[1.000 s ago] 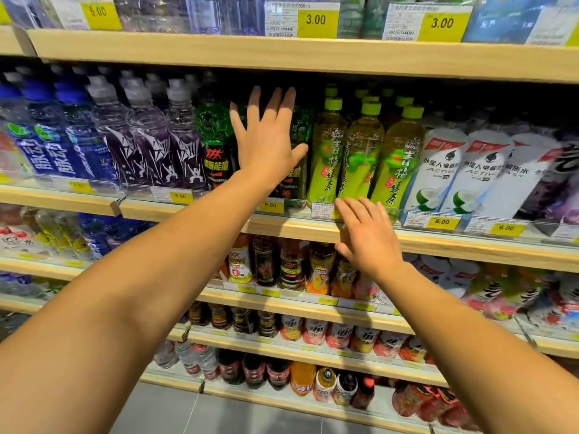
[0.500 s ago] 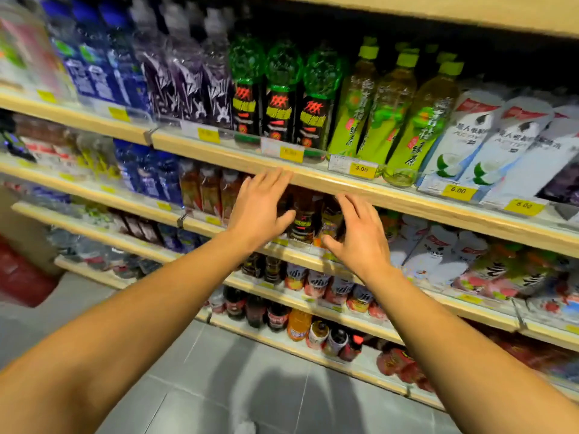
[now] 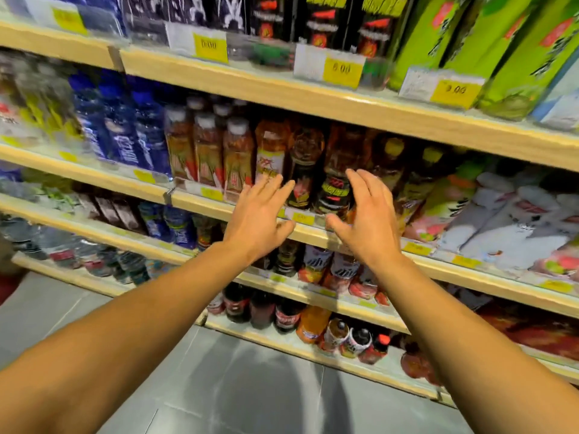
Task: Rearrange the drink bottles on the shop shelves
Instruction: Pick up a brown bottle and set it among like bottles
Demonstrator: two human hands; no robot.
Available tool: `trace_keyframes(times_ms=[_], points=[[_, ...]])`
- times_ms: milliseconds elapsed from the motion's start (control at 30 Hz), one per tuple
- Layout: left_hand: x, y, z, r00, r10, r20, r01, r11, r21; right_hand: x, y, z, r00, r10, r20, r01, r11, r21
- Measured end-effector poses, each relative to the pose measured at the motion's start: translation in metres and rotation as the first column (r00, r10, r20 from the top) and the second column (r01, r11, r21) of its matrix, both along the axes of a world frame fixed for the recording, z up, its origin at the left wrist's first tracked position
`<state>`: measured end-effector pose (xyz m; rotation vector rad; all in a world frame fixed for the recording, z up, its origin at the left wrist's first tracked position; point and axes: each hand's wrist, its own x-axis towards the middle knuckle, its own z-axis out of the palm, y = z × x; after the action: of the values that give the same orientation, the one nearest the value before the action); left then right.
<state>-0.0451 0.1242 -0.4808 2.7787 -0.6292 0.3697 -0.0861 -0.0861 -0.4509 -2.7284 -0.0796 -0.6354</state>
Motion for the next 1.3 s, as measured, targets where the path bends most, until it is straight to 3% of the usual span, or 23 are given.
trace_keyframes(times_ms=[200,400,600,800,1067,1300], points=[[0.042,-0.014,-0.067,0.988,-0.043,0.149,0.052,0.997,-0.054,0.041,-0.002,-0.037,0.96,-0.082,0.267,0.091,0.996,-0.022],[0.074,-0.038,-0.133,0.934,-0.021,0.357,0.034,0.999,-0.029,0.063,-0.007,-0.066,0.895,-0.108,0.433,0.134,0.991,-0.03],[0.089,-0.04,-0.146,0.867,-0.028,0.498,0.064,0.996,-0.055,0.073,-0.011,-0.078,0.816,-0.125,0.565,0.22,0.97,-0.104],[0.105,-0.04,-0.157,0.723,-0.002,0.691,0.066,0.996,-0.066,0.085,-0.005,-0.057,0.736,-0.229,0.637,0.382,0.917,-0.112],[0.109,-0.039,-0.161,0.674,-0.003,0.739,0.061,0.997,-0.052,0.112,0.02,-0.041,0.728,-0.322,0.605,0.492,0.86,-0.135],[0.109,-0.038,-0.163,0.669,-0.007,0.744,0.08,0.995,-0.063,0.108,0.018,-0.056,0.61,-0.203,0.766,0.372,0.927,-0.05]])
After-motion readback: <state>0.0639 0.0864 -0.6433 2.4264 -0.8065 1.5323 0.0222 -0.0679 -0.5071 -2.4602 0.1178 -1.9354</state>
